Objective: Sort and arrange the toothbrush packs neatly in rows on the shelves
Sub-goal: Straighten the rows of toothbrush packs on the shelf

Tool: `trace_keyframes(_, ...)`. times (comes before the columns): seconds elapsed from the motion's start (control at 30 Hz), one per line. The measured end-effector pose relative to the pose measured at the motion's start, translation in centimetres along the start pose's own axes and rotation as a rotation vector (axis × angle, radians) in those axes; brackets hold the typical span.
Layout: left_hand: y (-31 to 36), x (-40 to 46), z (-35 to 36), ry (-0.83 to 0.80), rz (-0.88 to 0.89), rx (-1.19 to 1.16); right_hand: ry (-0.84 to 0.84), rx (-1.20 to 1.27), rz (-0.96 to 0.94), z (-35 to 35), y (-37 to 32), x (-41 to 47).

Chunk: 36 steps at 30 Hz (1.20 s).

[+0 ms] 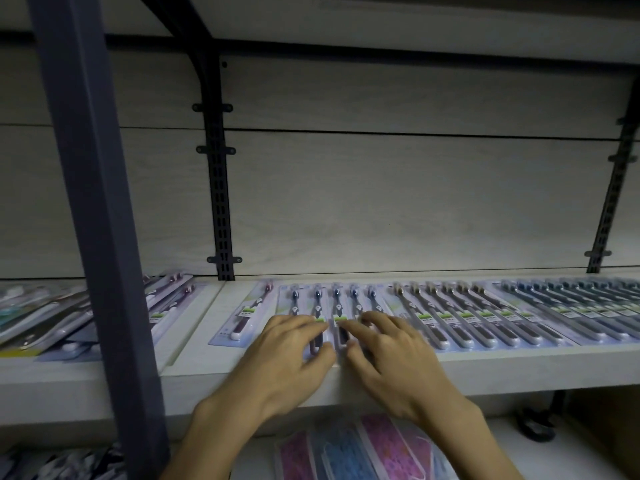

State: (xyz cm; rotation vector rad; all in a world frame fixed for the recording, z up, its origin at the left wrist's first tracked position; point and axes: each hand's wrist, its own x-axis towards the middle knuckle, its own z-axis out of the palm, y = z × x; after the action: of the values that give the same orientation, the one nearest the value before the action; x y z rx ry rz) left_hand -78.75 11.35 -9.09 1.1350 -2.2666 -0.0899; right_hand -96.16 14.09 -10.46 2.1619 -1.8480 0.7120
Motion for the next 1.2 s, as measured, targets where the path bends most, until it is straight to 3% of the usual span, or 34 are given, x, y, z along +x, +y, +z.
trace_keyframes(0.7,-0.9,0.2,-0.8,0.086,-0.018,-0.003,-0.018,-0.086,0.01,-0.9,-0.7,1.3)
trace_keyframes(0.93,-2.5,0.4,-1.7,0.012,-0.166,0.204,-0.026,-0.077,-0.028,-0.4,-1.5,2.4)
trace_keyframes(1.2,-3.1,0.8,-1.9,-0.083,-0.268,0.186,-0.049,-0.039,-0.054,-0.3,-1.6,3.3)
